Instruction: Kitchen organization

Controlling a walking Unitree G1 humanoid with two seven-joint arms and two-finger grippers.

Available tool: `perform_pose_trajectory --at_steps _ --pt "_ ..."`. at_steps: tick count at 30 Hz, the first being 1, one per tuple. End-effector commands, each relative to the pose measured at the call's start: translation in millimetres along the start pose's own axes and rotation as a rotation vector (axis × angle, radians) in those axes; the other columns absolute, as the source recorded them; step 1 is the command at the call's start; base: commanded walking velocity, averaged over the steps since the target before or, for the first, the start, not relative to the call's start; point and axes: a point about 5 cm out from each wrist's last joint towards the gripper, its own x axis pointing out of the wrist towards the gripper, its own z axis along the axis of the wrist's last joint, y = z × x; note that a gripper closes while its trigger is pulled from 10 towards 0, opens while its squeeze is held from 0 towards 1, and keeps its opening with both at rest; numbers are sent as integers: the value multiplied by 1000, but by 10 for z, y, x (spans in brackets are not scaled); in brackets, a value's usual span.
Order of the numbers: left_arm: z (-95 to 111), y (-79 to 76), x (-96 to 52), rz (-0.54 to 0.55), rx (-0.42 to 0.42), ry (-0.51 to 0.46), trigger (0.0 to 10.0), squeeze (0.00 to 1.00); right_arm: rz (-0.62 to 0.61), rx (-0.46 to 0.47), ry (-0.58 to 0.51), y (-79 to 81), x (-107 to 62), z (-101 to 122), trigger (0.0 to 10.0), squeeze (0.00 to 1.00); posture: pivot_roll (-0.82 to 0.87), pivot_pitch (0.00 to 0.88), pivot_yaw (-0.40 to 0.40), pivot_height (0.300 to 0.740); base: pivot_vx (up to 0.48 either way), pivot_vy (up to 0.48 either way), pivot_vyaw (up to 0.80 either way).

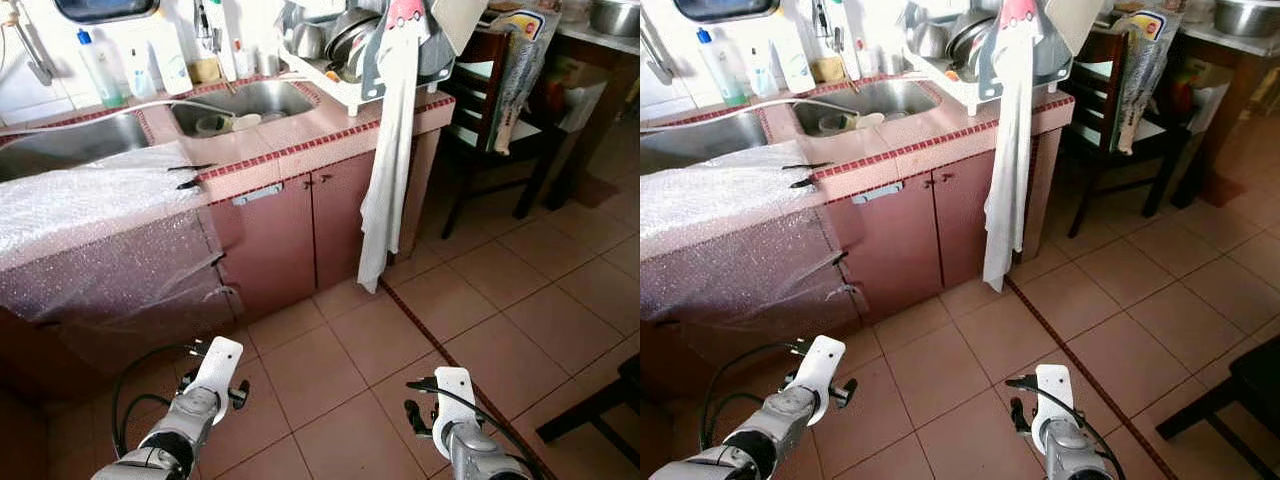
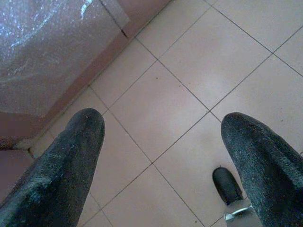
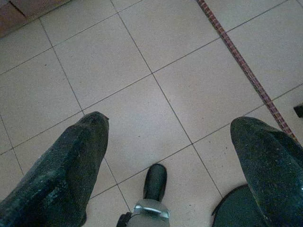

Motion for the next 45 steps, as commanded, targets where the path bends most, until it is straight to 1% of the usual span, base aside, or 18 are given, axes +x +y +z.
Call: perform_pose_trajectory --at_steps 1,10,22,45 --pt "-23 15 -2 -5 -4 12 10000 0 2 7 -12 7 6 40 10000 0 -40 0 62 740 270 0 0" --pt "-32 16 -4 -5 -1 16 10000 0 0 13 -10 11 7 40 10000 0 -41 0 63 740 269 0 0" --pt "-44 28 -6 -1 9 18 10000 0 2 20 -10 20 7 37 10000 0 -39 0 64 740 265 0 -551" --pt "-60 14 -7 -5 16 22 10000 0 2 17 -7 9 4 23 10000 0 -38 0 61 740 279 0 0"
